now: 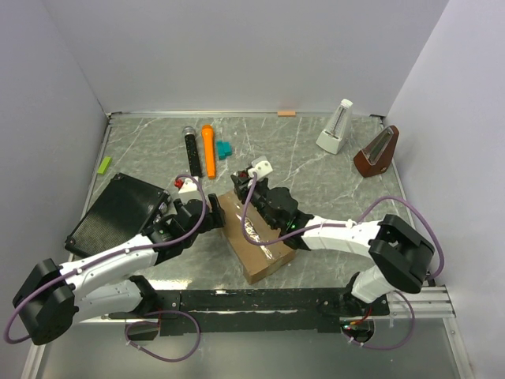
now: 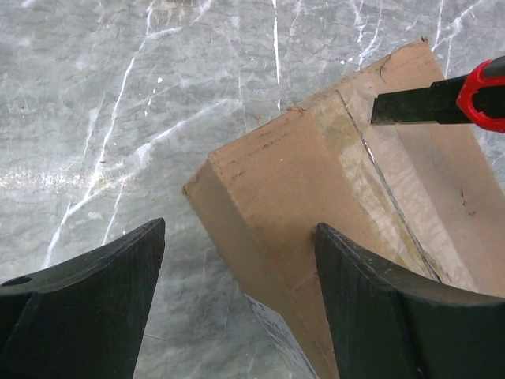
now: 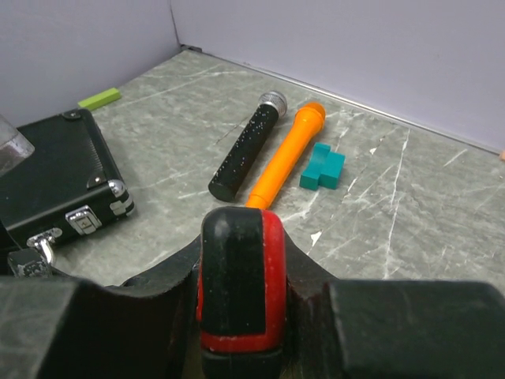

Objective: Unpack the express box
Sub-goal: Adjust the express box at the center of the board, then cut the express box at the center of the board.

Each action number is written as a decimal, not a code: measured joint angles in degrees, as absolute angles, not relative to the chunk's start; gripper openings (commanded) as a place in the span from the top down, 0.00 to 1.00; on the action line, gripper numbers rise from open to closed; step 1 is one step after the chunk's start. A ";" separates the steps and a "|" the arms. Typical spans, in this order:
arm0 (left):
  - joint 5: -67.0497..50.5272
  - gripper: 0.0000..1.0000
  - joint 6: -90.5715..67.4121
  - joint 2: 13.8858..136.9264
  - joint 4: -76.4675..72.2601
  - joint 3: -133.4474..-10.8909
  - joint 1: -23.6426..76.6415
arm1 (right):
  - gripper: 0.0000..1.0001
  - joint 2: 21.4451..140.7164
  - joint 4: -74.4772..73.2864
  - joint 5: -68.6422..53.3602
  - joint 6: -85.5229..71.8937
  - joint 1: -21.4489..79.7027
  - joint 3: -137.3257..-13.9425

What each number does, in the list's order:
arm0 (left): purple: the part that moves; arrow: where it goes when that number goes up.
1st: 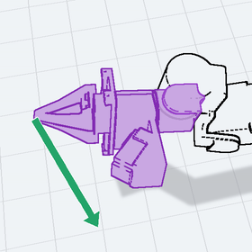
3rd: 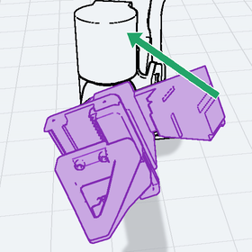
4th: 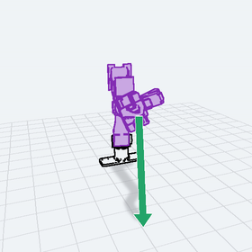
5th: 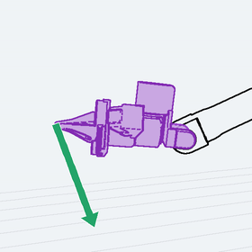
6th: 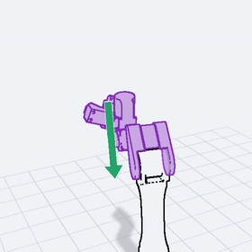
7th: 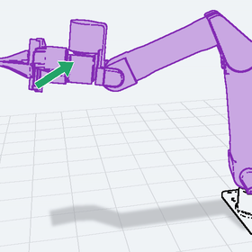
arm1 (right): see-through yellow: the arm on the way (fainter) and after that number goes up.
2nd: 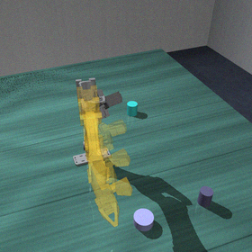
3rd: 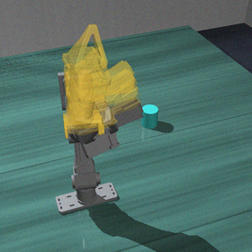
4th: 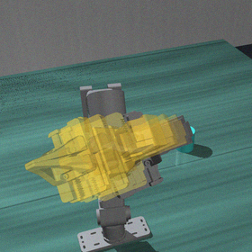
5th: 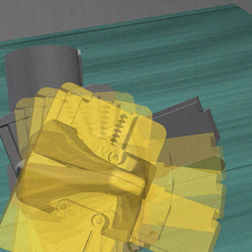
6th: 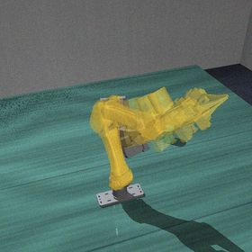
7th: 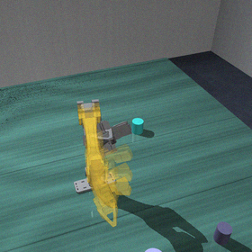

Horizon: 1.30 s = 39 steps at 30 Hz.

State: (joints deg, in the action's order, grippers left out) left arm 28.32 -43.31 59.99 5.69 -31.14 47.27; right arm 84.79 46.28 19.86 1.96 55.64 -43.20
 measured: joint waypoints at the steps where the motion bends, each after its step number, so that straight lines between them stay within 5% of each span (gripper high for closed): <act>1: 28.32 0.19 -43.33 59.99 5.63 -31.14 47.22 | 1.00 84.90 46.54 19.88 1.91 55.64 -43.27; 39: 28.29 0.21 -46.41 61.80 3.95 -31.07 46.61 | 1.00 87.66 47.29 21.41 -0.64 55.75 -44.84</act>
